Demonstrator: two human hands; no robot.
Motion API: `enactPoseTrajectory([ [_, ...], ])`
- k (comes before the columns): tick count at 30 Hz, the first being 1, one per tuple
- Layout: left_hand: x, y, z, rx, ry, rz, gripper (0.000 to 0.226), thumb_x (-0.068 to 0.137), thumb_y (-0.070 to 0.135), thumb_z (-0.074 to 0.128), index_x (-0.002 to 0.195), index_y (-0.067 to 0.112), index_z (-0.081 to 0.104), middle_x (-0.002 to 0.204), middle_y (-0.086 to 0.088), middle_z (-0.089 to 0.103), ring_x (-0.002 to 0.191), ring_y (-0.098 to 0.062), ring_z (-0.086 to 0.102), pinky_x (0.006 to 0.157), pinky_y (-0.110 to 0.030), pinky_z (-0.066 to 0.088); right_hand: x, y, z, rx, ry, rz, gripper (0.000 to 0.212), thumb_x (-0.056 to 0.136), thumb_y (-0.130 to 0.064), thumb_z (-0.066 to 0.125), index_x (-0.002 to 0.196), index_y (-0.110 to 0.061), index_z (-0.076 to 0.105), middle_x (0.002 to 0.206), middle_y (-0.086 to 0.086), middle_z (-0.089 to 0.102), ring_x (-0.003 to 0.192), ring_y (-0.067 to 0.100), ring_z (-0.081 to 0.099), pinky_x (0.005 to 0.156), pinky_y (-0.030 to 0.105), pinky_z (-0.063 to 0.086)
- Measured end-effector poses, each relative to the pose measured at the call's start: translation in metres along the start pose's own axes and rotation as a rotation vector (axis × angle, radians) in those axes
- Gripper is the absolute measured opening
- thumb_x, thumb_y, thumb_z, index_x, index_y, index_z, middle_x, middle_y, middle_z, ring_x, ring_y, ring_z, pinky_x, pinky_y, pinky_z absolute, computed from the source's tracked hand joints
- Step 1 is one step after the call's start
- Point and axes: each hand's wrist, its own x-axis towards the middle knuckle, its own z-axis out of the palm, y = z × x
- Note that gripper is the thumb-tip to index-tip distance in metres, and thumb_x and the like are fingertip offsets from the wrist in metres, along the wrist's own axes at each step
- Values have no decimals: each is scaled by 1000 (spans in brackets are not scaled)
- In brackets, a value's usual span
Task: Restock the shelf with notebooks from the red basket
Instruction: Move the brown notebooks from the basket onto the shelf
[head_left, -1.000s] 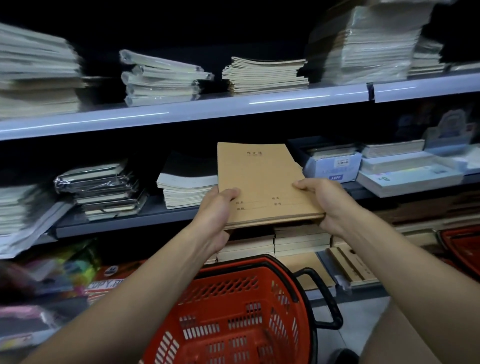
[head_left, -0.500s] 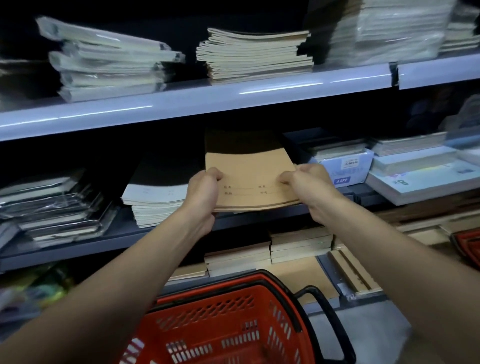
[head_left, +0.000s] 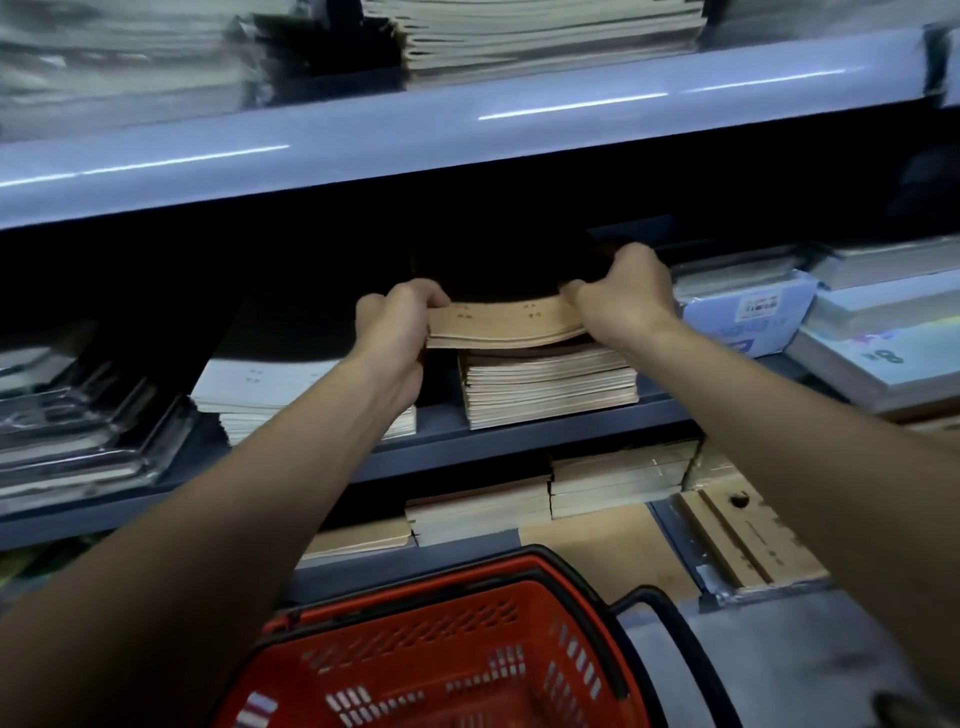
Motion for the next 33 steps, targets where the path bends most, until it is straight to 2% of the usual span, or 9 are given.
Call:
enactPoseTrajectory([
  [2, 6, -1, 2, -14, 6, -9, 13, 80, -4, 62, 93, -2, 60, 69, -11, 58, 57, -23, 64, 57, -33, 55, 0, 4, 4, -21, -8, 13, 22, 94, -27, 76, 96, -9, 63, 90, 5, 63, 75, 21, 56, 55, 25, 38],
  [4, 10, -1, 5, -27, -1, -13, 11, 83, -6, 61, 93, -3, 61, 67, -11, 60, 53, -22, 65, 57, -33, 56, 1, 8, 9, -18, 0, 18, 20, 93, -24, 75, 93, -6, 66, 94, 9, 67, 81, 25, 61, 64, 27, 43],
  [11, 26, -11, 10, -22, -20, -26, 20, 87, -4, 63, 106, -6, 68, 81, -18, 70, 68, -29, 72, 68, -43, 62, 5, 7, 10, -155, 10, 8, 24, 90, -14, 70, 69, -11, 58, 78, 2, 58, 81, 31, 63, 65, 34, 47],
  [14, 30, -15, 11, 15, -9, -20, 23, 86, -1, 65, 108, -7, 68, 79, -16, 71, 70, -30, 72, 70, -43, 61, 0, 9, 9, -269, 7, -56, 22, 94, -25, 68, 80, -10, 62, 88, 10, 61, 90, 34, 60, 70, 35, 43],
  [17, 33, -18, 11, 52, -5, -12, 25, 87, 2, 64, 111, -6, 67, 82, -16, 72, 79, -33, 73, 78, -48, 61, -2, 13, 9, -358, 22, -144, 29, 97, -34, 62, 98, -7, 71, 101, 20, 69, 114, 41, 56, 76, 35, 38],
  [20, 34, -18, 10, 61, -5, -5, 24, 87, 3, 65, 110, -4, 67, 82, -14, 73, 84, -34, 74, 85, -53, 60, -5, 15, 10, -365, 13, -161, 29, 101, -34, 55, 103, -8, 68, 103, 18, 66, 123, 39, 48, 76, 36, 34],
  [24, 32, -19, 12, 57, -8, 4, 22, 85, 1, 66, 106, -4, 67, 74, -11, 71, 78, -32, 72, 84, -53, 60, -6, 15, 10, -367, 18, -156, 32, 101, -34, 55, 110, -7, 69, 113, 20, 67, 124, 38, 49, 74, 36, 35],
  [29, 28, -19, 15, 39, 9, 14, 13, 86, -2, 64, 99, -2, 65, 71, -10, 68, 73, -30, 69, 72, -42, 57, -5, 14, 8, -372, 28, -148, 27, 99, -34, 58, 99, -11, 70, 100, 16, 68, 114, 40, 58, 71, 35, 36],
  [33, 23, -19, 16, 40, -3, 11, 13, 87, -2, 64, 100, -2, 63, 74, -12, 66, 72, -29, 69, 70, -40, 57, -4, 16, 9, -379, 32, -143, 27, 98, -34, 57, 98, -10, 71, 87, 10, 58, 112, 40, 58, 70, 36, 36],
])
